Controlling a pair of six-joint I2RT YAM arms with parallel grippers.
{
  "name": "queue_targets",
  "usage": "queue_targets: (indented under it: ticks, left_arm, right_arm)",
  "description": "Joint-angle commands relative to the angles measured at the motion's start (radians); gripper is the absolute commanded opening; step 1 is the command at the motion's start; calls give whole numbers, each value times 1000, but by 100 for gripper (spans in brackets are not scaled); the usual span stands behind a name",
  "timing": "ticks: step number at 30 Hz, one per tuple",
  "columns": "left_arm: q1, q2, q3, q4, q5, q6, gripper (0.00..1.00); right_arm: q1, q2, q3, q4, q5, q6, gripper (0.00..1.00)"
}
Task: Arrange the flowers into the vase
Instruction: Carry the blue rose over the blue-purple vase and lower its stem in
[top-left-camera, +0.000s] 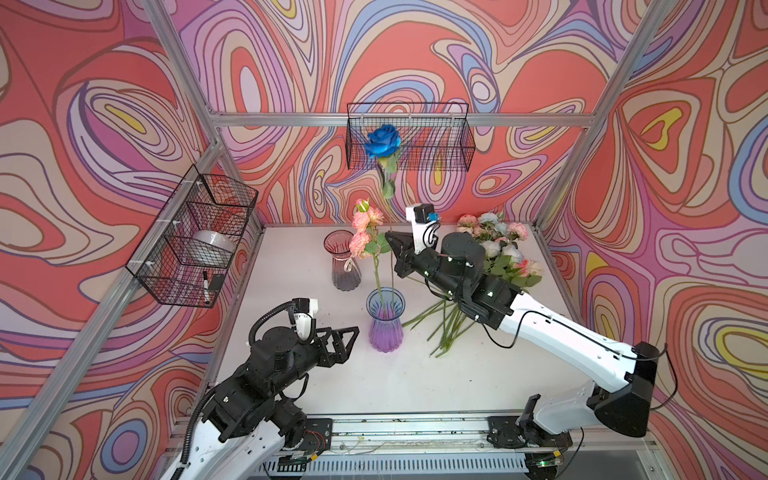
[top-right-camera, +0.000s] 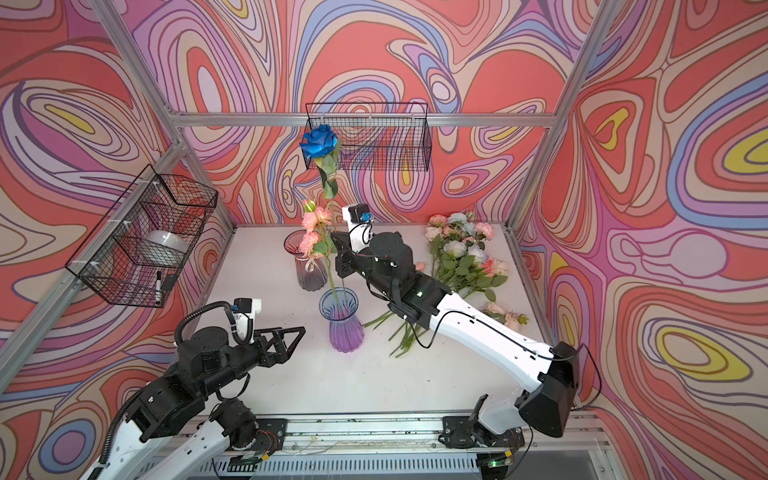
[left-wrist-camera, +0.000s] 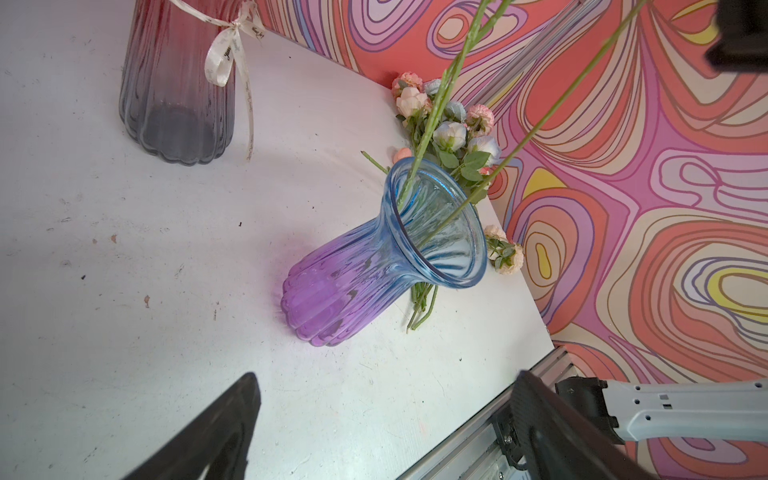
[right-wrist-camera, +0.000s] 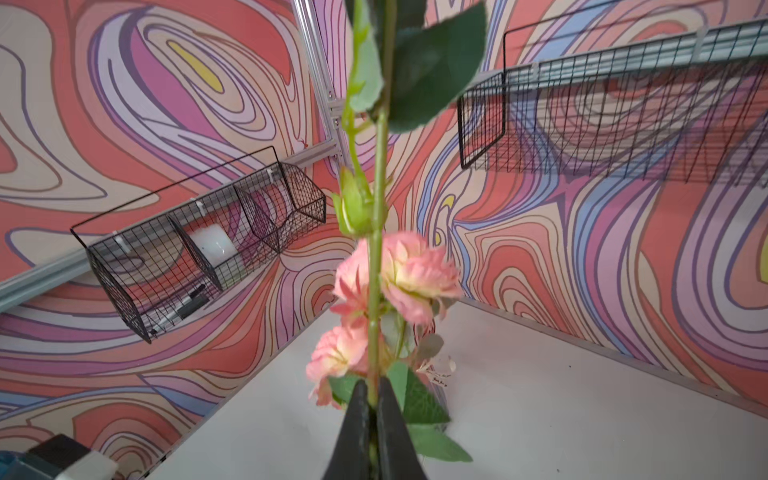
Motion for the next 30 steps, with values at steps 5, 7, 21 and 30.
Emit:
queue_targets:
  ticks: [5, 7, 21, 30]
  left_arm:
    - [3, -5, 9, -16, -5, 5, 96]
    - [4, -5, 4, -13, -4, 4, 96]
    - [5, 12, 3, 1, 7, 16, 96]
    - [4, 8, -12, 8, 1, 21, 96]
  right_arm:
    - [30, -46, -144, 107, 8, 54, 0]
    - [36, -54, -171, 100, 9, 77, 0]
    - [64, -179, -279, 5, 13, 197, 45]
    - [64, -377, -447, -87, 140, 390, 47]
